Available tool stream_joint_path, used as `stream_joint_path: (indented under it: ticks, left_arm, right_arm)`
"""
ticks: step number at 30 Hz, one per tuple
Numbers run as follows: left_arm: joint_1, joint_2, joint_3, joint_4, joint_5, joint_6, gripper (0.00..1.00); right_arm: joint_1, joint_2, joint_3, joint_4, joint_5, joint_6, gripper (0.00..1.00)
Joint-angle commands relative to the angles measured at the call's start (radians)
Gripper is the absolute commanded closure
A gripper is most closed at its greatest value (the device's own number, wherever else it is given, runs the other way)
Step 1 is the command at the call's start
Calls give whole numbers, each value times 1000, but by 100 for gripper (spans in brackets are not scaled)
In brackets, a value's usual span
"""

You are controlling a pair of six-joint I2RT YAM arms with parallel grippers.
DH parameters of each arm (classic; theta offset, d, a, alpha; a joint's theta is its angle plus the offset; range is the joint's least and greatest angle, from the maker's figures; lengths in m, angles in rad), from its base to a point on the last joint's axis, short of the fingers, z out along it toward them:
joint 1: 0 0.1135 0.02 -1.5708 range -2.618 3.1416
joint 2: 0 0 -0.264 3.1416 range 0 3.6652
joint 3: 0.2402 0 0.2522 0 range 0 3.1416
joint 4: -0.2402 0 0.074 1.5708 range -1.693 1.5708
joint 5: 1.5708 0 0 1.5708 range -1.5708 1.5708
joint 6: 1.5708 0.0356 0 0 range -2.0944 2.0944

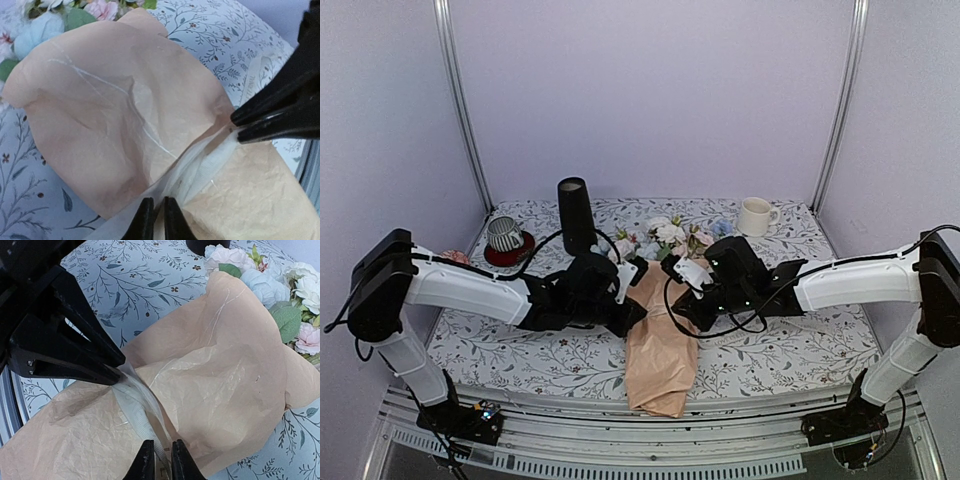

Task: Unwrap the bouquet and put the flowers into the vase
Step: Untie the half-tied ribbon from the folded wrapping paper.

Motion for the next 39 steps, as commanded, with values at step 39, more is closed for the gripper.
stream_joint_path:
  ticks: [39]
  left_arm:
    - [29,-162,-172,43,-31,-58,97]
  right_arm:
    - [-80,-327,-311,108,174,206,72]
